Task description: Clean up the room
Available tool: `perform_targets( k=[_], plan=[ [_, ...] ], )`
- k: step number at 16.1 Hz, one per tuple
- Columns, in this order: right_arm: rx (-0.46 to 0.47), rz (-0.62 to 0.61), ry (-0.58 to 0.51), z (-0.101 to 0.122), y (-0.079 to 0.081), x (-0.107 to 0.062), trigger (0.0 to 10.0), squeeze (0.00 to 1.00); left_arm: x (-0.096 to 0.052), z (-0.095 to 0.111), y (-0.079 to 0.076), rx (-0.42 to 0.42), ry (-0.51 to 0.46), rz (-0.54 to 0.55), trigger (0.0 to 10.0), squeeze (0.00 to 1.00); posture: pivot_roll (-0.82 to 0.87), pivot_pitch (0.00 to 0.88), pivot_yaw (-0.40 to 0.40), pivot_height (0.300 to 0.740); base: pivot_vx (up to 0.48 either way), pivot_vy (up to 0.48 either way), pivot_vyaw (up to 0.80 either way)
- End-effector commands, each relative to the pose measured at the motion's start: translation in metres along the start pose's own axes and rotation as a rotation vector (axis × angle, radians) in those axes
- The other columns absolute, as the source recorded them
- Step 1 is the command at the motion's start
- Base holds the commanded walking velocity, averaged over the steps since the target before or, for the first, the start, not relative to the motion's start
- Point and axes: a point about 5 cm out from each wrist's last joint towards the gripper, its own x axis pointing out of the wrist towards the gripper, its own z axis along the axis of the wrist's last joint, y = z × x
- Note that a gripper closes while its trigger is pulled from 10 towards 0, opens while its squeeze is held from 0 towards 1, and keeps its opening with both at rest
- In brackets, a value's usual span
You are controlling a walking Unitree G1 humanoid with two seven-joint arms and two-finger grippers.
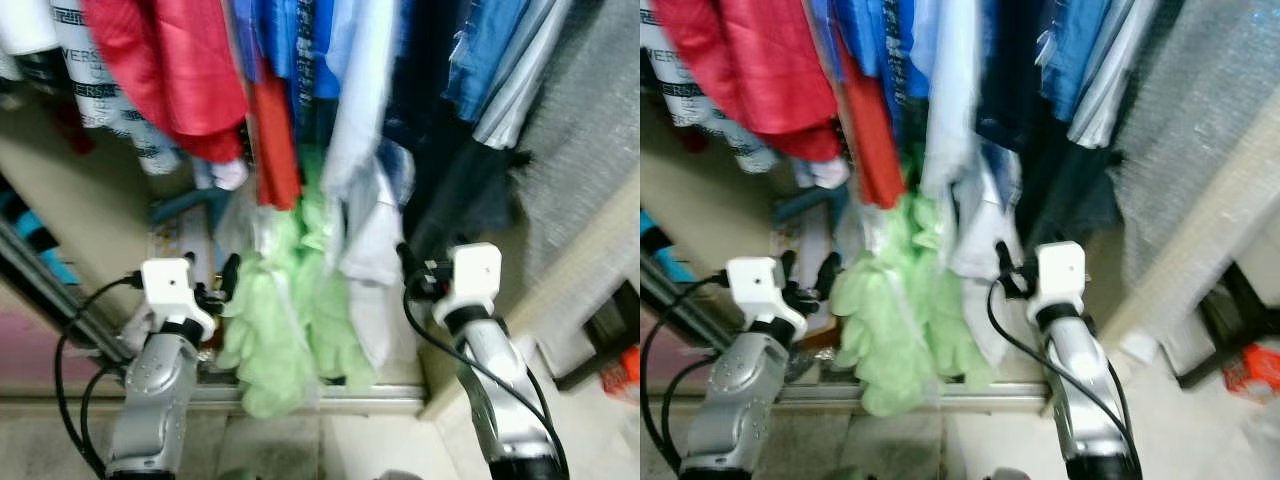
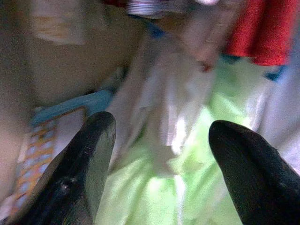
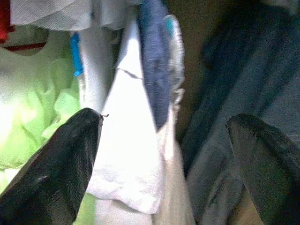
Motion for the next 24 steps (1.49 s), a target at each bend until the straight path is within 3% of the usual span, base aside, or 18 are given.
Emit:
perform_targets(
  k=[1,3,5,8,24],
  plan=[
    [0.007,-0.003,-0.029,0.005,0.004,0.002,10.0,0.0,-0.002,-0.004,0.009,-0.003,0.016,0.047,10.0,0.0,0.0,0.0,0.027,0.74,0.0,0.0,0.8],
    [0.004,0.001,-0.023,0.002,0.006,0.001,10.0,0.0,-0.002,-0.006,0.007,0.007,0.022,0.042,10.0,0.0,0.0,0.0,0.024,0.74,0.0,0.0,0.8],
    [0.012,0.002,0.011,-0.008,0.008,-0.003,10.0,0.0,-0.002,-0.01,0.005,0.074,0.041,0.056,10.0,0.0,0.01,0.0,0.019,0.74,0.0,0.0,0.8],
    [0.013,0.002,0.004,-0.007,0.009,-0.005,10.0,0.0,-0.007,-0.014,0.01,0.016,0.052,0.089,10.0,0.0,0.01,0.015,0.01,0.74,0.0,0.0,0.8],
    [0.022,0.019,0.005,-0.008,0.009,-0.001,10.0,0.0,0.0,-0.016,0.005,0.018,0.069,0.06,10.0,0.0,0.01,0.013,0.01,0.74,0.0,0.0,0.8]
  ],
)
